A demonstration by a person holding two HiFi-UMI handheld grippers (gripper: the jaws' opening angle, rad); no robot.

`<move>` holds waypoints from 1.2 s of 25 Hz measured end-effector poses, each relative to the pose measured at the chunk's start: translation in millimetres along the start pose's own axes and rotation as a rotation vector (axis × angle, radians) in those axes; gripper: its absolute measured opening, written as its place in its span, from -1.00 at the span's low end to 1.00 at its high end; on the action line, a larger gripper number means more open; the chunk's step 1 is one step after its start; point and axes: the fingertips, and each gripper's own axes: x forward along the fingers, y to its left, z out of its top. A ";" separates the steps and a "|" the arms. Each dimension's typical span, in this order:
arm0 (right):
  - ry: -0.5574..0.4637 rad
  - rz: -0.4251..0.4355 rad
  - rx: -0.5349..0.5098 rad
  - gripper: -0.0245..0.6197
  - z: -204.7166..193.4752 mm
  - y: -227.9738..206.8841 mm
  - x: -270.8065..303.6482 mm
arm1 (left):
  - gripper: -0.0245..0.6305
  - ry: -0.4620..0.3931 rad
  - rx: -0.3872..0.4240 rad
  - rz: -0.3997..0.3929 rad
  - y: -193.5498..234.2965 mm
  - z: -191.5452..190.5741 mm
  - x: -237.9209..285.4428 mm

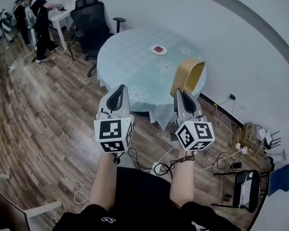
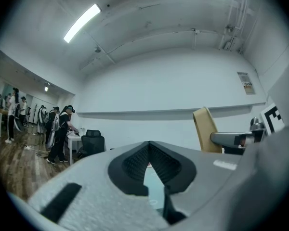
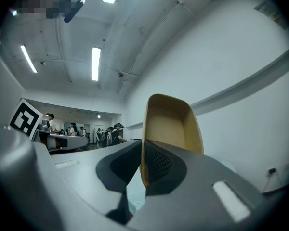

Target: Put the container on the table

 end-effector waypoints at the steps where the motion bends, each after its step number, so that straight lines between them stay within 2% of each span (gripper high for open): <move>1: 0.000 -0.008 -0.001 -0.85 -1.6 -4.0 1.9 | -0.92 -0.001 -0.006 -0.009 -0.3 -2.3 3.5; 4: 0.008 -0.036 0.006 -0.85 -11.0 -18.7 8.7 | -0.92 -0.004 -0.032 -0.035 -1.0 -11.5 14.2; 7: 0.016 -0.035 0.001 -0.85 -23.3 -26.0 38.7 | -0.92 -0.004 -0.037 -0.041 13.8 -21.9 38.4; 13: 0.043 -0.019 -0.039 -0.85 -53.9 -17.5 147.4 | -0.92 -0.001 -0.087 -0.024 96.4 -44.5 114.8; 20: 0.089 -0.057 -0.064 -0.85 -59.2 -36.7 324.0 | -0.92 0.049 -0.150 -0.008 207.3 -48.6 259.9; 23: 0.107 -0.083 -0.063 -0.85 -60.8 -51.1 399.1 | -0.92 0.087 -0.131 0.009 255.0 -50.9 331.0; 27: 0.183 -0.129 -0.065 -0.85 -99.4 -66.0 474.3 | -0.92 0.167 -0.161 0.021 312.8 -87.4 404.0; 30: 0.261 -0.154 -0.049 -0.85 -138.2 -84.4 506.1 | -0.92 0.247 -0.172 -0.002 321.7 -123.9 443.7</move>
